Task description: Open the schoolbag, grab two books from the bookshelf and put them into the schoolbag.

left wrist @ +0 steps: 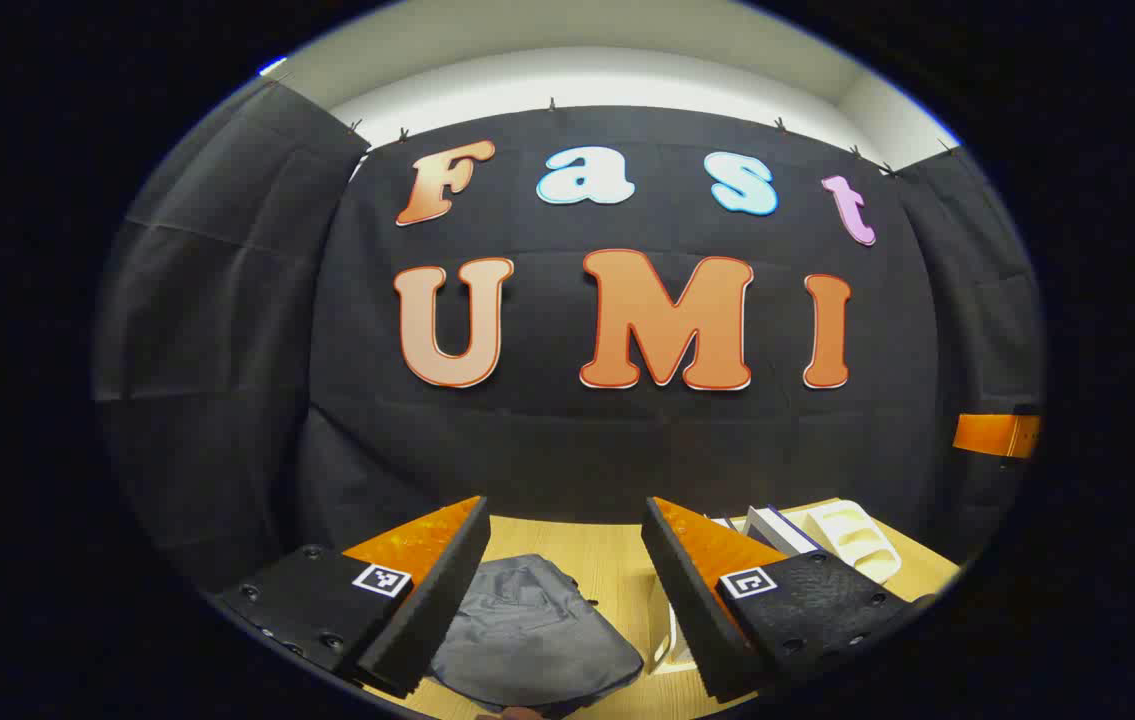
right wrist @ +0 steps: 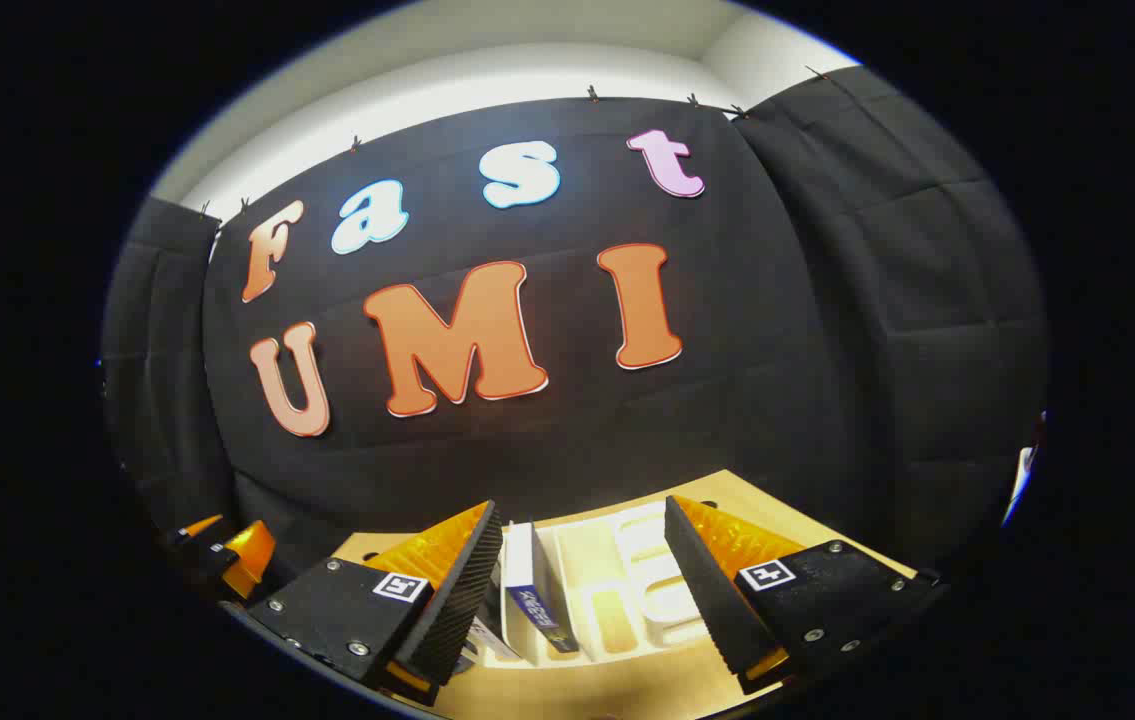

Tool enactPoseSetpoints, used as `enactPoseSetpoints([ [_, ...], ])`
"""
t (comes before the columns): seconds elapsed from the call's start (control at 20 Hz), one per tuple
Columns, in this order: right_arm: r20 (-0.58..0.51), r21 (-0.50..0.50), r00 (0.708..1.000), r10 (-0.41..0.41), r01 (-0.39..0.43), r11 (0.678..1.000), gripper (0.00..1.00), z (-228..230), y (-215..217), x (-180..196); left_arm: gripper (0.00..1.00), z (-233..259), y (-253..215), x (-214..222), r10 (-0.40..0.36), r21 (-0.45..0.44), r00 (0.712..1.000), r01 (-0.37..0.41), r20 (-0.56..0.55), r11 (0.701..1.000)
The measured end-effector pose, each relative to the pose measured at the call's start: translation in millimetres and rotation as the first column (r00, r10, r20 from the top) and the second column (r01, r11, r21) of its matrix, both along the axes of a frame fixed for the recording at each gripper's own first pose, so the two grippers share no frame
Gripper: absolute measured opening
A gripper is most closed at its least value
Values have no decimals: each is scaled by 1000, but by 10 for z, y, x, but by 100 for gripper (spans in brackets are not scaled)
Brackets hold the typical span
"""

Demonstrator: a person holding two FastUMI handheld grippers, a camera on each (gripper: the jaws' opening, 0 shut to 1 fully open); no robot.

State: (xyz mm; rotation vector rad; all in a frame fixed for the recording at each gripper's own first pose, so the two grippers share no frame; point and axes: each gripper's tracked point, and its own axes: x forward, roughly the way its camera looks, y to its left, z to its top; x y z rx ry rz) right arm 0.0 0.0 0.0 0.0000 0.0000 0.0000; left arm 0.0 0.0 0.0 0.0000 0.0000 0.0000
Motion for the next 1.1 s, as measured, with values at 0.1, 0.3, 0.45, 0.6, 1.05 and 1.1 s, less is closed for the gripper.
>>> enactPoseSetpoints([
  [0.1,20,-42,999,37,-36,998,97,30,47,10,96,35,24,-3,-19,11,1000,19,17,1000],
  [0.3,56,-109,998,37,-31,994,97,-35,13,33,96,-109,154,64,-2,12,1000,2,-2,1000],
  [0.45,13,-136,1000,28,-26,990,97,-167,-19,58,96,-96,278,44,21,8,1000,-21,7,1000],
  [0.6,7,-140,1000,-7,8,990,97,-166,-129,64,96,-71,367,57,51,16,999,-51,11,999],
  [1.05,28,-184,999,-17,21,983,97,-204,-200,59,95,-12,435,27,42,5,998,-42,46,999],
  [1.1,27,-186,999,-32,37,982,97,-222,-234,67,96,-36,453,21,43,4,998,-43,36,999],
])
